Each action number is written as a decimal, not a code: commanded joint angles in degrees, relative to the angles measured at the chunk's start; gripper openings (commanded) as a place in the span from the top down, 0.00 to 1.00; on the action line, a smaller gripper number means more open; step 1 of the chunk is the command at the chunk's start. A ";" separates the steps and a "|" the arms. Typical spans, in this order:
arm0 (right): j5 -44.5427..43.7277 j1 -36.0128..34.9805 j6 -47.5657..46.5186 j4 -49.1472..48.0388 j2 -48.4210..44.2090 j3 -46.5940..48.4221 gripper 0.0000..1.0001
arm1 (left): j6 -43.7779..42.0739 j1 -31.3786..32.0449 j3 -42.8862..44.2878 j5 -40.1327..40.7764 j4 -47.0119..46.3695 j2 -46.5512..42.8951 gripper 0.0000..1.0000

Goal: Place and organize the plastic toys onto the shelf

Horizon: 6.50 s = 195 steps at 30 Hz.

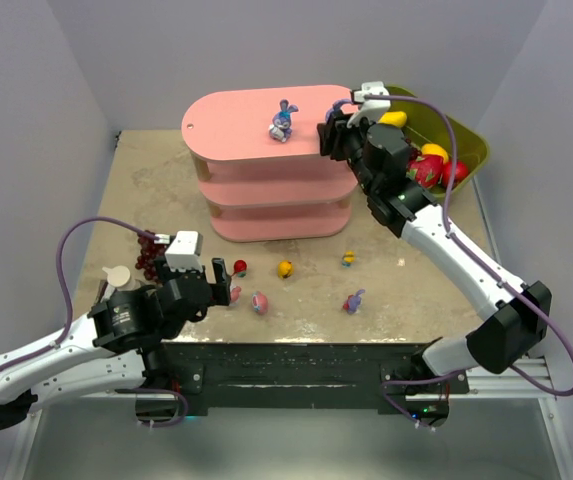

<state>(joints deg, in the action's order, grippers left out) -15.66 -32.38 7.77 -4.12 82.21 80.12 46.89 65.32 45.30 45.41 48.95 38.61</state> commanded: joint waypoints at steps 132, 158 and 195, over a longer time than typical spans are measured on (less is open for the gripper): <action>-16.25 -0.49 18.34 35.67 -48.38 -24.48 0.15 | -30.98 7.37 12.27 -23.18 -75.76 64.23 1.00; 38.17 -5.92 6.56 8.60 -41.44 -30.64 0.16 | -29.84 -3.62 21.75 -28.53 -28.05 22.83 1.00; 8.89 -30.90 -3.29 -2.21 -23.51 -25.80 0.73 | -26.68 -3.62 28.00 -32.40 -20.21 19.13 1.00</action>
<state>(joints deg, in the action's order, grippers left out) -4.05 -63.13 4.27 -3.16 58.76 51.42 19.05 61.84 70.76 13.32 29.95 58.30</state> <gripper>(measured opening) 0.484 0.132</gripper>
